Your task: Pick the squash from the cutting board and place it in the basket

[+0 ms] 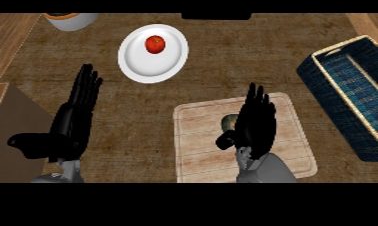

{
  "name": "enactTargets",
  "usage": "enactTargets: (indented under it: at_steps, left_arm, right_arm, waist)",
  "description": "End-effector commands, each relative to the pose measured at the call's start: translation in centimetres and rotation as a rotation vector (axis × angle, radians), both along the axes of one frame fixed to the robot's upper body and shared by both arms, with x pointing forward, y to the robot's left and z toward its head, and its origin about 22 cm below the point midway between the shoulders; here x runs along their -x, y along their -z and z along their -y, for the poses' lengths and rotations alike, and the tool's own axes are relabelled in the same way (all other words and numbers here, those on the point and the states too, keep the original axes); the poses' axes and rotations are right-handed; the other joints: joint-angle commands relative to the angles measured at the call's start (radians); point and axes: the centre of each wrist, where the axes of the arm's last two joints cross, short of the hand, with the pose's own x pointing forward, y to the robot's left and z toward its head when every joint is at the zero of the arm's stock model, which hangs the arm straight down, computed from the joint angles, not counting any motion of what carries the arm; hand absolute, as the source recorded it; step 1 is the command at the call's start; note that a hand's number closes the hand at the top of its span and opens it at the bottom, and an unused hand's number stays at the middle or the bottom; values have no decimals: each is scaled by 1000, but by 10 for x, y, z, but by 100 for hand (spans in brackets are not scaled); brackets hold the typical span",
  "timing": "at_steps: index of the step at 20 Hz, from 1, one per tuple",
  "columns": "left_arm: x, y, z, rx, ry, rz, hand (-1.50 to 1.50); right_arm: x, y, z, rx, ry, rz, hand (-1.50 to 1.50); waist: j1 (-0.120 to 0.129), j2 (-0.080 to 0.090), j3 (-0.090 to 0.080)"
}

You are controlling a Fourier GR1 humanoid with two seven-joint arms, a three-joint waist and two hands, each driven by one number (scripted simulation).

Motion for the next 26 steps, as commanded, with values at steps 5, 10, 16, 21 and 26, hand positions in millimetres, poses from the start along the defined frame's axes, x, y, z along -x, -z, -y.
enactTargets:
  at_steps: [5, 10, 16, 21, 26]
  left_arm:
    - [-8, 4, -4, -9, 8, -4, 0]
    - [3, 3, 5, -3, -1, 14, 0]
    - [5, 2, 3, -7, -14, -3, 0]
    - [-3, -1, -6, -3, -5, -2, 0]
    - [-11, 12, 10, -6, -7, -2, 0]
  right_arm:
    - [-11, 0, -18, -33, 190, -67, -150]
    - [-14, 19, -5, -44, 231, -80, -150]
    - [-13, 23, -15, -63, 209, -96, 150]
    - [-16, 30, -19, -2, 100, -140, 150]
    - [-28, 25, -27, 45, 68, -136, 150]
  waist:
    - [2, 2, 0]
    - [2, 0, 1]
    - [3, 1, 1]
    - [-6, 0, 0]
    - [-9, 2, 0]
